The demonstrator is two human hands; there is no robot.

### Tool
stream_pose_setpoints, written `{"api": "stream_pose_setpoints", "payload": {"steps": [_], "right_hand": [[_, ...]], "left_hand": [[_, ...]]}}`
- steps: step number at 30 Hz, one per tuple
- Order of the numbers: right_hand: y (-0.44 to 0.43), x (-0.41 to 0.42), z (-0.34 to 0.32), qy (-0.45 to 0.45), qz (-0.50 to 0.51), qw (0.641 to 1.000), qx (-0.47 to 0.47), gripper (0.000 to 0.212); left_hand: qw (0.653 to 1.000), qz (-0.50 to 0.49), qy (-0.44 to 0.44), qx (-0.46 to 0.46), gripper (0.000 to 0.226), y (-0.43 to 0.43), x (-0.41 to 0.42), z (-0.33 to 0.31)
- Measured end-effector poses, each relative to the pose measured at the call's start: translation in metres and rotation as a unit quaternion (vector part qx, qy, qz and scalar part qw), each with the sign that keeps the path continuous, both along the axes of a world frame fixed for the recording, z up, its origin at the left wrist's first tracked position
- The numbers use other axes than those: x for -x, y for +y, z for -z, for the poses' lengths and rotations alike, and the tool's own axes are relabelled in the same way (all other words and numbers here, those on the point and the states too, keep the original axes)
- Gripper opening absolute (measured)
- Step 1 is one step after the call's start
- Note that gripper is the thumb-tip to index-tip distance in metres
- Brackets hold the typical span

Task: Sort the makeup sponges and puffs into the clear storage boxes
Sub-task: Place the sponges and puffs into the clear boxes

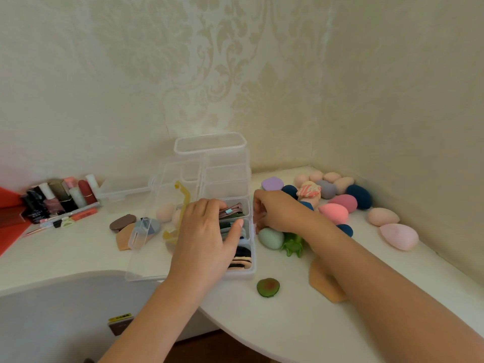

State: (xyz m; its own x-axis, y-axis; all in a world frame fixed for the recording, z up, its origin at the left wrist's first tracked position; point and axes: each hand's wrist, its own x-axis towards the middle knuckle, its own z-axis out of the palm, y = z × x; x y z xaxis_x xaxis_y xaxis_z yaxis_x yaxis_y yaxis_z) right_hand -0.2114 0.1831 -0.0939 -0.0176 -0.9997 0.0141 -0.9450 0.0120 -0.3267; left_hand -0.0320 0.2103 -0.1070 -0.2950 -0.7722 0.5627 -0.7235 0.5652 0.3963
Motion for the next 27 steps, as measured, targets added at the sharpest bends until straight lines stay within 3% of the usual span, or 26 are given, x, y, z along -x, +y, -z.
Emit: {"api": "stream_pose_setpoints", "payload": {"steps": [10, 13, 17, 19, 22, 27], "right_hand": [[0.008, 0.013, -0.032, -0.206, 0.098, 0.967, 0.111, 0.017], [0.01, 0.018, -0.044, -0.393, 0.108, 0.909, 0.085, 0.024], [0.023, 0.022, -0.056, -0.582, -0.002, 0.812, 0.041, 0.035], [0.028, 0.019, -0.06, -0.587, -0.067, 0.806, 0.022, 0.04], [0.031, 0.007, -0.058, -0.534, -0.101, 0.838, 0.053, 0.04], [0.03, -0.017, -0.051, -0.442, -0.083, 0.888, 0.098, 0.014]], "left_hand": [[0.998, -0.007, -0.051, 0.03, 0.053, -0.004, 0.003, -0.001], [0.997, -0.02, -0.067, 0.033, 0.043, -0.006, 0.004, -0.002], [0.996, -0.027, -0.072, 0.035, 0.037, -0.005, 0.006, -0.003], [0.996, -0.026, -0.075, 0.038, 0.035, -0.006, 0.007, -0.003], [0.997, -0.022, -0.063, 0.039, 0.038, -0.006, 0.007, -0.003], [0.998, -0.017, -0.057, 0.035, 0.046, -0.007, 0.006, -0.003]]}}
